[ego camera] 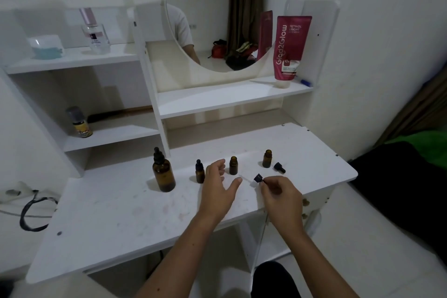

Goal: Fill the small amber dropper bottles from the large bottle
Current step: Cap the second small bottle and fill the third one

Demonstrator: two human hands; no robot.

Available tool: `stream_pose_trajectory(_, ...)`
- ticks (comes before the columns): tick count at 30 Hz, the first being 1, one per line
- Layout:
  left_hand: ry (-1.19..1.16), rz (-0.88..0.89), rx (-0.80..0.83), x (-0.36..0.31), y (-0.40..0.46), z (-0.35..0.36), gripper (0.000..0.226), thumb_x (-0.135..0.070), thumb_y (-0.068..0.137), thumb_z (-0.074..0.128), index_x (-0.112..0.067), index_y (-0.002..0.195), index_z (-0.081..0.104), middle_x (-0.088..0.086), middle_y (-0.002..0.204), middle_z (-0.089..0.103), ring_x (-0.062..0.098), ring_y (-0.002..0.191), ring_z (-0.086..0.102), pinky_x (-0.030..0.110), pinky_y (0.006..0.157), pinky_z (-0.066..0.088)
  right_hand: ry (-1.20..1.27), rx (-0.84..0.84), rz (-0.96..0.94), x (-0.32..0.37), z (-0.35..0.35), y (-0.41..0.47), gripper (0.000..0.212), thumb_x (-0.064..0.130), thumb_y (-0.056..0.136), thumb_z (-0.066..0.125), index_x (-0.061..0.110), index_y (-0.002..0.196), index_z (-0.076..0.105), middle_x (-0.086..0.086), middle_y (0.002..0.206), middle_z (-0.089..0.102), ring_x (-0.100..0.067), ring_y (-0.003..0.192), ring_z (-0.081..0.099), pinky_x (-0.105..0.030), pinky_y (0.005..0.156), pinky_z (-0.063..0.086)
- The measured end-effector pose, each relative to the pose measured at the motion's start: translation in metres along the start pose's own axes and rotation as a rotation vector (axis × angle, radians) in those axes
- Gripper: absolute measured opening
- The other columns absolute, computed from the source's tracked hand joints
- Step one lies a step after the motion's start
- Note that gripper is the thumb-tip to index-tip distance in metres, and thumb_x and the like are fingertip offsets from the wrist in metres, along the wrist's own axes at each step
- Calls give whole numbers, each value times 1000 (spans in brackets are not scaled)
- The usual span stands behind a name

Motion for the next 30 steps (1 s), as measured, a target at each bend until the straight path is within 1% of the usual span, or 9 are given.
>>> stream_pose_trajectory(3,-1,23,-1,-5,13,5,61,-32,91,77,-25,143,46,-14,135,52,6,115,58,21,97,50,150,11,104,-11,-11,-5,16,17,92,82,31,96,75,20,91,77,2,90,73,-17,83,60)
stream_pose_trajectory(6,-12,46,-33,-7,25,6,43,-25,93,76,-24,131,57,-12,125,61,-3,103,62,10,85,51,276,36,148,-13,-19,-7,20,11,93,80,29,100,77,21,96,79,1,93,75,-20,86,61)
stream_pose_trajectory(8,-11,62,-51,-3,29,7,31,-23,94,74,-25,122,62,-11,117,65,-8,100,61,9,87,51,357,50,134,-7,-23,-5,22,5,94,78,26,102,78,14,100,82,-4,98,77,-22,89,62)
stream_pose_trajectory(11,-13,71,-48,5,29,7,27,-25,94,74,-28,118,64,-16,111,67,-10,101,61,6,85,50,426,46,77,13,-25,6,28,0,95,74,26,105,78,12,102,82,-6,101,78,-19,93,60)
stream_pose_trajectory(14,-16,83,-45,8,27,6,25,-28,94,74,-33,116,63,-21,110,66,-8,101,62,4,83,48,441,41,7,34,-18,24,26,0,97,72,22,108,77,8,104,82,-11,103,78,-28,96,60)
stream_pose_trajectory(18,-52,93,-38,10,28,4,25,-27,93,76,-36,113,64,-22,108,68,-6,100,64,6,83,49,355,61,-111,57,-4,43,23,7,100,70,25,113,76,13,106,80,-12,105,77,-32,95,61)
stream_pose_trajectory(21,-80,98,-40,10,29,4,26,-25,92,77,-34,113,65,-21,107,69,-3,100,65,9,84,50,234,79,-245,71,2,50,23,7,100,70,23,116,76,18,106,78,-7,103,75,-23,88,60)
stream_pose_trajectory(26,-95,102,-40,10,29,4,26,-23,93,76,-34,114,66,-21,108,70,-2,100,65,11,86,51,45,139,-420,84,13,57,25,4,98,72,18,118,75,12,109,77,1,98,73,-9,81,52)
stream_pose_trajectory(30,-107,110,-34,10,30,4,25,-24,93,76,-32,115,67,-21,109,70,-1,101,66,17,90,53,-43,173,-580,102,19,60,25,0,97,72,14,117,76,6,105,78,7,96,70,-3,80,48)
Point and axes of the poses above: each hand's wrist, its own y-axis towards the middle knuckle, its own z-axis out of the palm, x = y × z, the point moved 8 cm from there along y, towards the middle knuckle
